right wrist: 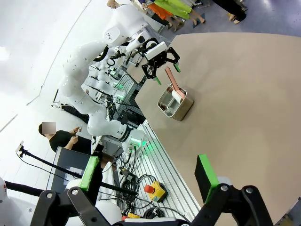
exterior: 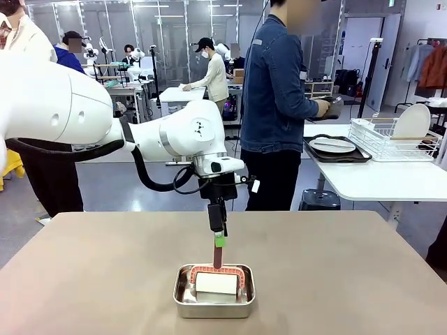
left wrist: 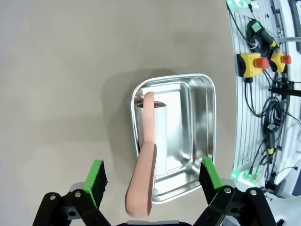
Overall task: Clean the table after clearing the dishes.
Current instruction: When the right (or left) Handle tray is removed, use the right hand (or left hand) to clean the right (or left) side of the table with the Lint Roller, then place the Lint Roller back on top of the Airtight Container.
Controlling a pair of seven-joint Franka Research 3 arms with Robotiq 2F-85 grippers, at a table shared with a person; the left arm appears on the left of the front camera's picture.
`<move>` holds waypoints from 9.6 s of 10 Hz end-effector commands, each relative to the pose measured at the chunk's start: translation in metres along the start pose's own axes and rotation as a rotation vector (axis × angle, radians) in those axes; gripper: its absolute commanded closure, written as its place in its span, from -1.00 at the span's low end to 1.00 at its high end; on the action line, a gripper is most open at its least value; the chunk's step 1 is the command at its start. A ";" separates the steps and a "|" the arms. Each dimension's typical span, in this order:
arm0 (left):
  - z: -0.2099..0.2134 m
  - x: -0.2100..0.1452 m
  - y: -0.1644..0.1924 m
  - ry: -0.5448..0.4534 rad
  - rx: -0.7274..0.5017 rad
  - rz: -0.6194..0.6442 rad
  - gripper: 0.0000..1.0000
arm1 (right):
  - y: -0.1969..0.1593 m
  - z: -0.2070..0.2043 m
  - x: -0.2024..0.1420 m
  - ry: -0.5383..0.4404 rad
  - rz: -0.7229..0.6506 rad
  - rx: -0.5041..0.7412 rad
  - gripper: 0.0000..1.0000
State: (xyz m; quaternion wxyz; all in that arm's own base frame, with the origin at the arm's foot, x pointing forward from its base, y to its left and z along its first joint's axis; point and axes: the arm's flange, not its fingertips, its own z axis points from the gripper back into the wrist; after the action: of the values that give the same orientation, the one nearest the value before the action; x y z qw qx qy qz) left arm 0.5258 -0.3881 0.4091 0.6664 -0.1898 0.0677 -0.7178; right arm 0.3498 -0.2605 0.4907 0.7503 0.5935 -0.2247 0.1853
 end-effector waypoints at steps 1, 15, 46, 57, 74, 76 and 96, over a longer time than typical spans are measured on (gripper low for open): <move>-0.006 -0.001 -0.002 0.062 -0.037 -0.043 -1.00 | 0.003 0.001 -0.002 0.008 0.020 0.006 -1.00; 0.043 0.006 -0.050 0.016 0.021 0.105 1.00 | 0.003 0.001 -0.002 0.008 0.020 0.006 -1.00; -0.030 -0.365 -0.040 -0.975 -0.128 1.337 0.59 | 0.003 0.001 -0.002 0.008 0.020 0.006 -1.00; -0.006 -0.542 -0.107 -0.852 -0.010 1.411 0.59 | 0.003 0.001 -0.002 0.008 0.020 0.006 -1.00; 0.135 -0.533 -0.241 -0.915 0.380 1.355 0.59 | 0.003 0.001 -0.002 0.008 0.020 0.006 -1.00; 0.135 -0.533 -0.241 -0.915 0.380 1.355 0.59 | 0.003 0.001 -0.002 0.008 0.020 0.006 -1.00; 0.033 -0.031 -0.114 -0.040 0.203 0.135 0.59 | 0.003 0.001 -0.002 0.008 0.020 0.006 -1.00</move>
State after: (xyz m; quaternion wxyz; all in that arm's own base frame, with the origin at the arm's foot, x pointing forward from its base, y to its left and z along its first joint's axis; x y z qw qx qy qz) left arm 0.4244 -0.3334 0.4749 0.7375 -0.1293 0.0076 -0.6628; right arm 0.3489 -0.2609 0.4907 0.7493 0.5949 -0.2242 0.1855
